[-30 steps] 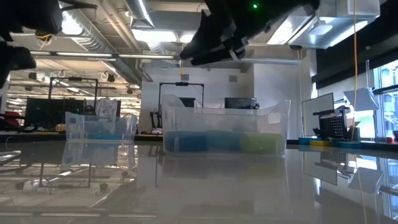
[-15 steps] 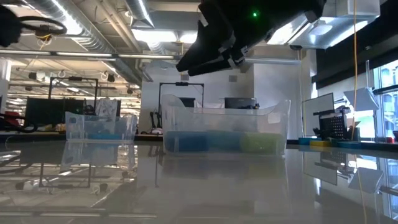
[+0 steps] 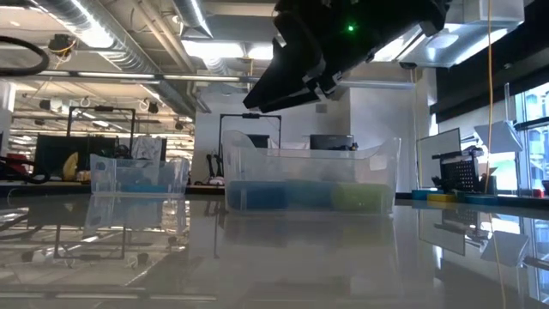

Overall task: Sort blocks by size
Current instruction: Put the blue rectangular block into the top left transparent bin

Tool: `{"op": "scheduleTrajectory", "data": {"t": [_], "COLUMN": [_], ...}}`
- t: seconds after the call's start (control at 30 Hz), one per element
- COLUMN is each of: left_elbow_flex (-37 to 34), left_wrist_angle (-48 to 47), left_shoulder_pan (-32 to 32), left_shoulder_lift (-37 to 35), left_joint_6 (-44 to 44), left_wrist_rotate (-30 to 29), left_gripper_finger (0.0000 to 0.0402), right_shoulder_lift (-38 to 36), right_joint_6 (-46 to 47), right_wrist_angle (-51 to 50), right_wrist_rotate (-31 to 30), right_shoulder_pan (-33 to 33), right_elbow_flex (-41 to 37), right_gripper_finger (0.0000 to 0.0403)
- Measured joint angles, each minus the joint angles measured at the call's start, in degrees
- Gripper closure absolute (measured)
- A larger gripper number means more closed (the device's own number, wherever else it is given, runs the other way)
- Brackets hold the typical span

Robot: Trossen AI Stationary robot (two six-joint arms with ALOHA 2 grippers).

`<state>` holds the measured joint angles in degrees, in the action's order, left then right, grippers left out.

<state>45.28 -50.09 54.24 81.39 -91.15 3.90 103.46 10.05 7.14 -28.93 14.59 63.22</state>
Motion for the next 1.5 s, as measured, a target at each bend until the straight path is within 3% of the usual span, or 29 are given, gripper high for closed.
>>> {"op": "scheduleTrajectory", "data": {"t": [0.33, 0.53, 0.77, 1.03, 1.33, 1.5], "left_elbow_flex": [-0.3, -4.3, -6.3, -6.4, -5.1, -4.8], "left_wrist_angle": [1.7, 9.6, 10.3, 10.5, 9.9, 9.4], "left_shoulder_pan": [0.7, 0.7, 0.6, -1.2, -5.3, -8.8], "left_shoulder_lift": [2.5, 2.8, 2.6, 2.1, -3.1, -7.9], "left_joint_6": [1.2, 0.2, -1.4, 5.0, 11.7, 16.9], "left_wrist_rotate": [0.0, 0.0, 0.2, 0.8, -1.1, -5.5], "left_gripper_finger": [0.0229, 0.0229, 0.0236, 0.0302, 0.0292, 0.0299], "right_shoulder_lift": [0.0, 0.0, 0.0, 0.0, 0.0, 0.0], "right_joint_6": [0.0, 0.0, 0.0, 0.0, 0.2, 0.9], "right_wrist_angle": [0.0, 0.0, 0.0, 0.0, 0.0, 0.0], "right_wrist_rotate": [0.0, 0.0, 0.0, 0.0, 0.0, 0.0], "right_shoulder_pan": [0.0, 0.0, 0.0, 0.0, 0.1, 0.1], "right_elbow_flex": [0.0, 0.0, 0.0, 0.0, 0.0, 0.0], "right_gripper_finger": [0.0155, 0.0155, 0.0155, 0.0155, 0.0155, 0.0155]}}
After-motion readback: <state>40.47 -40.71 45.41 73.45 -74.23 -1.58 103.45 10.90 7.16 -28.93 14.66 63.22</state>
